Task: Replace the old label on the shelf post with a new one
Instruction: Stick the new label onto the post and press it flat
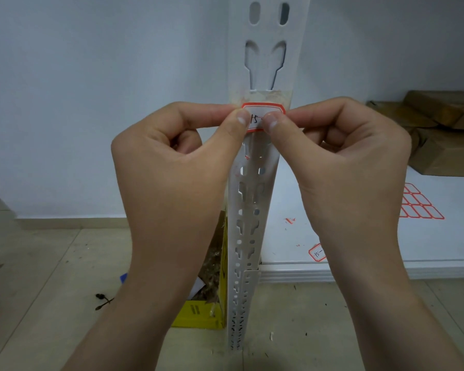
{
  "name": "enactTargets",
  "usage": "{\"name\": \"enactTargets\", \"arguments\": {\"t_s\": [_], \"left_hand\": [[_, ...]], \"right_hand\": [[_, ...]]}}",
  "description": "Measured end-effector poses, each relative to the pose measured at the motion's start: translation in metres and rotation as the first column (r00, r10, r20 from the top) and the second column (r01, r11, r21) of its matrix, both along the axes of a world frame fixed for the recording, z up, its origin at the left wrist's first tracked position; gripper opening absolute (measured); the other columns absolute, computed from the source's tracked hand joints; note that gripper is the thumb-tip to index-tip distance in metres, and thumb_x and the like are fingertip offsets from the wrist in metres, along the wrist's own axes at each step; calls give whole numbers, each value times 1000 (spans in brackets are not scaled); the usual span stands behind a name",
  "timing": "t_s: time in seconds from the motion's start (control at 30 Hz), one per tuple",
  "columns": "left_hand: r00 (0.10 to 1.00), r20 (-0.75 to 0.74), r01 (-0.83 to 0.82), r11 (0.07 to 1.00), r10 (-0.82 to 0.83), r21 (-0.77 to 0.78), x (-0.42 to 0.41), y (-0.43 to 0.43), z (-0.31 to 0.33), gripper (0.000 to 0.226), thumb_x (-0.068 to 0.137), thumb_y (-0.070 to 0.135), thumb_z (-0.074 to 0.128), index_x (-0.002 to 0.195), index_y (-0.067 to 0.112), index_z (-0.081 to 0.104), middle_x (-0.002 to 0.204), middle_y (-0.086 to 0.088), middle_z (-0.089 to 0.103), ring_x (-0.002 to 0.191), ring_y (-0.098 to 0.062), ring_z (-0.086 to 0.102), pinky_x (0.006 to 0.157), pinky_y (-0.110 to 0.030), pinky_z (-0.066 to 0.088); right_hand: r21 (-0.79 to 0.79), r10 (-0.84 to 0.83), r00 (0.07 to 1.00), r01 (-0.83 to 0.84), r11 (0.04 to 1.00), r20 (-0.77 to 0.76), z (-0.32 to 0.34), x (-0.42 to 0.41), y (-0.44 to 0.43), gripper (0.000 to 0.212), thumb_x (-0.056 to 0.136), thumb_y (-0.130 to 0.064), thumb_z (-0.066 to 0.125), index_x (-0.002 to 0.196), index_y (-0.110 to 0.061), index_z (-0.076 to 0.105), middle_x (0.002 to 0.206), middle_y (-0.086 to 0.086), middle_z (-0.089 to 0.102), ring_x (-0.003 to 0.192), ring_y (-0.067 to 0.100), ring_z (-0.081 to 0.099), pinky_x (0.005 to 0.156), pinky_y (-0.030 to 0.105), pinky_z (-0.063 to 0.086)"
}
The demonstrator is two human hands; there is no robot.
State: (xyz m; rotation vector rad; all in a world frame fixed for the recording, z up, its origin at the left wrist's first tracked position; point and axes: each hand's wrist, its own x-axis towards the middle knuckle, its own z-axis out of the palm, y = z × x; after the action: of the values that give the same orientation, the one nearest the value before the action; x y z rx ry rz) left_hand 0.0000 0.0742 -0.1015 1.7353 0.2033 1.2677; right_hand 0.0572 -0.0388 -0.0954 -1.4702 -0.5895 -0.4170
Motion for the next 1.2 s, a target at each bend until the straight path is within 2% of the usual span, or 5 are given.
{"name": "enactTargets", "arguments": {"t_s": [0.4,0.6,0.9,1.1,1.2], "left_hand": [[998,34,-54,998,55,-32,3,-1,-1,19,81,35,84,78,31,66,52,-3,32,48,-7,29,50,-17,30],[999,2,-39,995,39,-92,5,-4,-2,40,77,39,86,112,32,68,67,4,43,55,-3,41,56,-10,42],[999,-31,-16,997,13,-79,7,-7,0,26,82,37,82,107,35,74,64,9,38,48,-1,38,51,-9,36],[1000,-1,7,996,-8,-92,7,-5,1,18,85,34,80,102,34,75,63,7,40,50,-2,37,52,-10,37],[1000,-6,20,996,-20,-87,6,-2,0,14,88,33,77,102,34,75,63,6,41,55,-7,41,55,-25,46]], "right_hand": [[-1,21,1000,-21,1000,4,0,1,-1,19,85,-21,86,73,-28,72,51,-4,50,42,4,43,46,7,35],[1,29,999,-30,1000,19,0,0,-4,18,84,-24,86,74,-31,74,51,-2,46,44,5,40,47,8,34],[-33,-49,993,53,998,111,-2,-2,-10,13,86,-26,84,81,-35,76,63,11,65,52,23,49,47,21,39],[34,-90,990,86,996,110,-5,2,-12,9,88,-23,83,90,-22,74,62,9,54,50,5,46,51,8,36],[50,-69,994,65,997,87,-6,2,-11,10,88,-22,83,92,-20,74,56,-2,50,49,6,45,51,8,37]]}}
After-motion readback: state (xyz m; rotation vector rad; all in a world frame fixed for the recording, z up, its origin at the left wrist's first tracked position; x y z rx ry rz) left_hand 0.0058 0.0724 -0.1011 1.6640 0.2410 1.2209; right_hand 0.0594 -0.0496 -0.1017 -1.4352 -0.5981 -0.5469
